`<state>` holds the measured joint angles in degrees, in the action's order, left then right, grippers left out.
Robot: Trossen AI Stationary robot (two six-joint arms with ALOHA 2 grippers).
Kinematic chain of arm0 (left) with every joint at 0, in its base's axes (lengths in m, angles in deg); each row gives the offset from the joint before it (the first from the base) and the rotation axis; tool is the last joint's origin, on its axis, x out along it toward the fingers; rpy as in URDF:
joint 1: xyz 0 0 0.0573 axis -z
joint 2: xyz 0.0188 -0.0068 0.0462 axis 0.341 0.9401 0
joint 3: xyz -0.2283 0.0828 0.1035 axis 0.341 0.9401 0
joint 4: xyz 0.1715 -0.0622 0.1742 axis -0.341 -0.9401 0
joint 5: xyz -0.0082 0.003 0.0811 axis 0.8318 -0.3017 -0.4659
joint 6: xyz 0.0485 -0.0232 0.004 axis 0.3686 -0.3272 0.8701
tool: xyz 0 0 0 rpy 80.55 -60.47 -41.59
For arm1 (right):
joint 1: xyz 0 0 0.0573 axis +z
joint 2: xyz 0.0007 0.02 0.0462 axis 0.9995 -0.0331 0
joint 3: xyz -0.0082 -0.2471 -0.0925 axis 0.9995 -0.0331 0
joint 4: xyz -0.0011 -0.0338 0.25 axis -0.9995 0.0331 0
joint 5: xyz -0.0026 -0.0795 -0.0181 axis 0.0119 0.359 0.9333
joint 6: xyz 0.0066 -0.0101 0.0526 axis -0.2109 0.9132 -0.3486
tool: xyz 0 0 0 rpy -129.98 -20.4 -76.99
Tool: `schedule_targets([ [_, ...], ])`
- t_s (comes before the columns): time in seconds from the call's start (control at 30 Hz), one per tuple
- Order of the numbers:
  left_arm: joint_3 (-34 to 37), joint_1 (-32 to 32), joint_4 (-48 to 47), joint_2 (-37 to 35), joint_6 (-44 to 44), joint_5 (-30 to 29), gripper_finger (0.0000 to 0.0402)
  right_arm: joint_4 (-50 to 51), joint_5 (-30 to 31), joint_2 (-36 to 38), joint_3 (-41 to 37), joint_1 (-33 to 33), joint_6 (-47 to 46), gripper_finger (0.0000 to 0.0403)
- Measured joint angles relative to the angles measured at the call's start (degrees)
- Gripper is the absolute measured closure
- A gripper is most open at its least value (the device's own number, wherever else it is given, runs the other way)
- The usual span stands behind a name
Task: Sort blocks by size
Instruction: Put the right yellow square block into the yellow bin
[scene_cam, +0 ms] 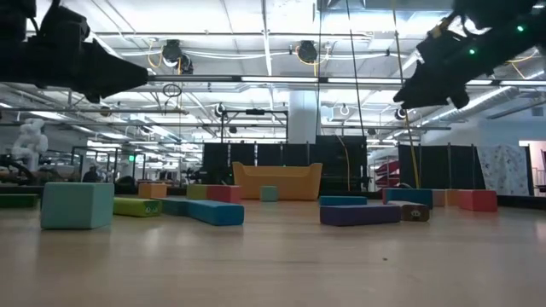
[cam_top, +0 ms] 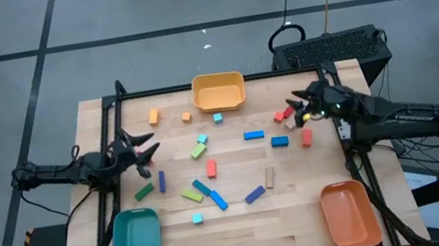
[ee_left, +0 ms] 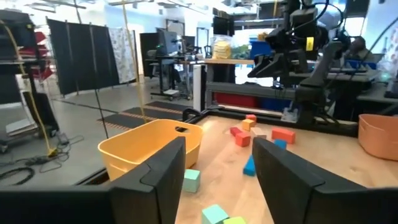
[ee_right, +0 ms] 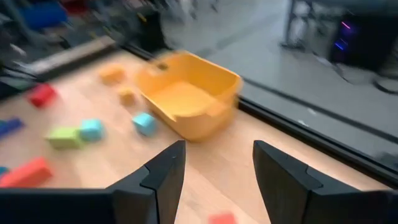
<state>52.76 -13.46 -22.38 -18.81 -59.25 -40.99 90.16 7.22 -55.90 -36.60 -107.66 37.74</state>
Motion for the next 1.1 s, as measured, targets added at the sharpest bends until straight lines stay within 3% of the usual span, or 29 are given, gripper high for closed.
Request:
schedule_targets([
  [0.17,0.0,-1.7,0.1,0.0,1.3,0.0,0.021,11.6,-0.2,-5.4,8.5,-4.0,0.8,0.0227],
  [0.3,0.0,-2.5,0.0,0.0,1.3,0.0,0.021,13.9,-0.5,-9.8,12.1,-5.8,4.4,0.0227],
  [0.67,0.0,-3.2,-4.6,0.0,-1.0,0.0,0.021,16.9,-8.1,-24.6,13.2,-12.8,11.2,0.0227],
  [0.97,0.0,-3.2,-5.5,0.0,-3.5,-2.1,0.021,22.7,-9.5,-32.1,14.6,-17.9,15.1,0.0227],
  [1.1,0.0,-3.2,-5.6,0.0,-3.4,-3.3,0.021,19.9,-9.4,-34.5,16.1,-19.8,15.6,0.0227],
])
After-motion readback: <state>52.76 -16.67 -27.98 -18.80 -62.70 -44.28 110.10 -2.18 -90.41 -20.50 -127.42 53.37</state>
